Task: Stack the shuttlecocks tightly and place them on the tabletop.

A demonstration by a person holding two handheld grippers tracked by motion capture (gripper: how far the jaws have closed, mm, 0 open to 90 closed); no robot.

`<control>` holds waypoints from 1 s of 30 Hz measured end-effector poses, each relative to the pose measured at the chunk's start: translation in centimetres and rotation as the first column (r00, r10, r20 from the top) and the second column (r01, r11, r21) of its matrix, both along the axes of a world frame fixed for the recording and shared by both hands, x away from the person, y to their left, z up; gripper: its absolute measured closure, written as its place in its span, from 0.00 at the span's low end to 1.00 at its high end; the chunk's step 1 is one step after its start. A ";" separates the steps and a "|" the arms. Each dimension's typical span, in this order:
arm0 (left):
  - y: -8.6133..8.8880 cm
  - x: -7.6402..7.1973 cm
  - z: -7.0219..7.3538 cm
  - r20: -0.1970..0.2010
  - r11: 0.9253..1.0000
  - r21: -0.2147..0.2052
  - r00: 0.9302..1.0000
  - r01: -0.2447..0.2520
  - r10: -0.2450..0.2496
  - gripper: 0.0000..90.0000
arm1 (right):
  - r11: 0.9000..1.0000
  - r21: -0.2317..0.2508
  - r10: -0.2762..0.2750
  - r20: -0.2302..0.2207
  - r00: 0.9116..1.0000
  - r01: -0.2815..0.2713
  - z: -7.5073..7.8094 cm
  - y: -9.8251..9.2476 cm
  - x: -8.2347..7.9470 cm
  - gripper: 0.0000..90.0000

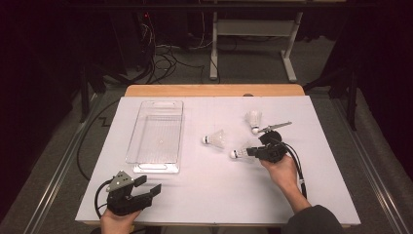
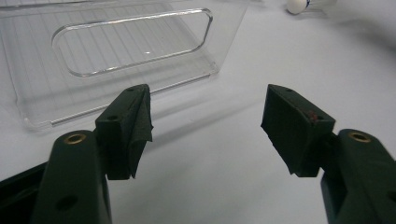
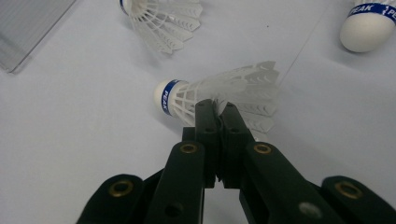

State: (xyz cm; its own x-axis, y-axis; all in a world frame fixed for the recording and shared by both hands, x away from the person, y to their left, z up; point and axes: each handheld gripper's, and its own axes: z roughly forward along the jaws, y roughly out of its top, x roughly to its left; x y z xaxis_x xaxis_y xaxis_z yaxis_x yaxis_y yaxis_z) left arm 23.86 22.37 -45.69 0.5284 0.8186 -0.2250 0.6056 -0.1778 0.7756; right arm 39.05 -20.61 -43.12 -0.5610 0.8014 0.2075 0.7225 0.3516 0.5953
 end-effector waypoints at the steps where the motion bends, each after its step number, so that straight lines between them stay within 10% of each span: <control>1: 0.0 0.0 0.0 0.000 1.000 0.001 1.000 0.000 0.000 0.37 | 1.000 0.002 0.007 0.001 1.000 -0.007 0.0 0.0 0.0 1.00; 30: -0.1 0.1 0.0 0.007 1.000 0.025 1.000 -0.002 0.002 0.38 | 0.995 0.095 0.039 0.015 0.999 -0.040 1.7 0.9 0.8 1.00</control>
